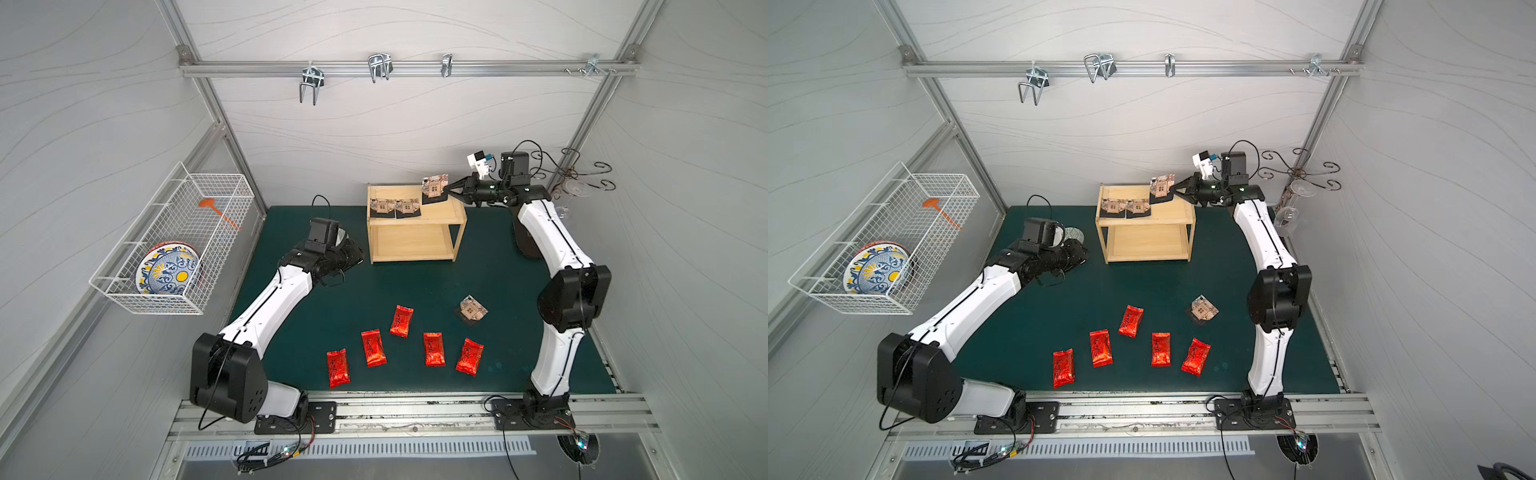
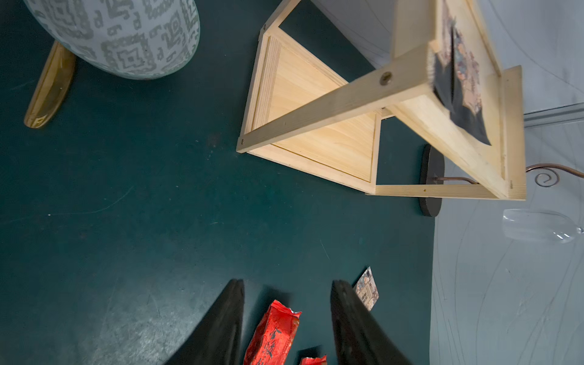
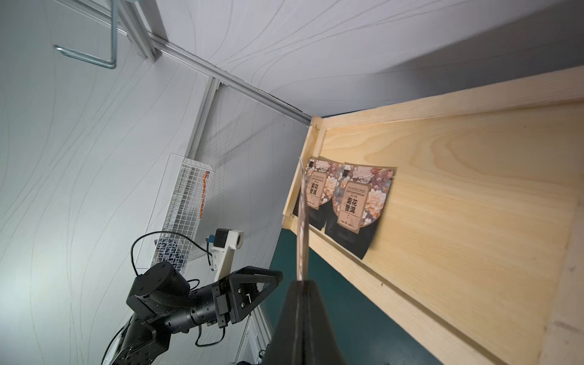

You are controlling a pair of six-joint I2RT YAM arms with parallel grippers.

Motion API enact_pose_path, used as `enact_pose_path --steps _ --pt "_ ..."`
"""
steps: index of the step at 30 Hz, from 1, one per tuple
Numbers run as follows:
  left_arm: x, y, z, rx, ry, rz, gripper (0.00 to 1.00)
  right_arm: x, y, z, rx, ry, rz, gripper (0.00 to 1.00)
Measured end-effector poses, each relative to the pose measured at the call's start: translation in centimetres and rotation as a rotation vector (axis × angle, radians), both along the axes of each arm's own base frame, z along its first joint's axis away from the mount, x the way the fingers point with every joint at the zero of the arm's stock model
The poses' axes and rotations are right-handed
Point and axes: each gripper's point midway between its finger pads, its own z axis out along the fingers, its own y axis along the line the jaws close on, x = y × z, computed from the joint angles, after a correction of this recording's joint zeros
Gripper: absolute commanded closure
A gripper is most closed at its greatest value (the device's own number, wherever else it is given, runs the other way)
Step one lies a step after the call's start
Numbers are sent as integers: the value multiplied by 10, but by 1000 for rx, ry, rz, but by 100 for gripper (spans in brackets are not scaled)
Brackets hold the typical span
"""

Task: Place the tea bags on the shelf by color
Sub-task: Pick up the tea bag from the center of the board, then place the tea bag on the shelf.

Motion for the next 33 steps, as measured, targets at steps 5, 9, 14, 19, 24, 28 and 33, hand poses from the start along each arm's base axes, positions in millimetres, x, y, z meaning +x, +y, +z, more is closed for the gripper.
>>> enact_pose_path --steps 5,9,14,19,24,28,33 --pt "6 -1 -9 7 19 1 50 9 3 -20 -15 63 19 100" --pt "9 -2 -9 7 16 1 49 7 2 -25 -38 78 20 100" --pt "10 -2 -9 8 13 -2 49 11 0 -25 -66 62 11 100" --pt "9 -3 -8 7 11 -8 49 20 1 -33 -86 60 4 100" --pt "12 -4 -6 4 -6 -15 49 25 3 -50 -106 97 1 100" --pt "13 -5 -4 -1 -15 -18 49 27 4 -54 -115 103 -2 100" --pt "13 -5 -4 -1 -15 -18 49 28 5 -54 -126 96 -6 99"
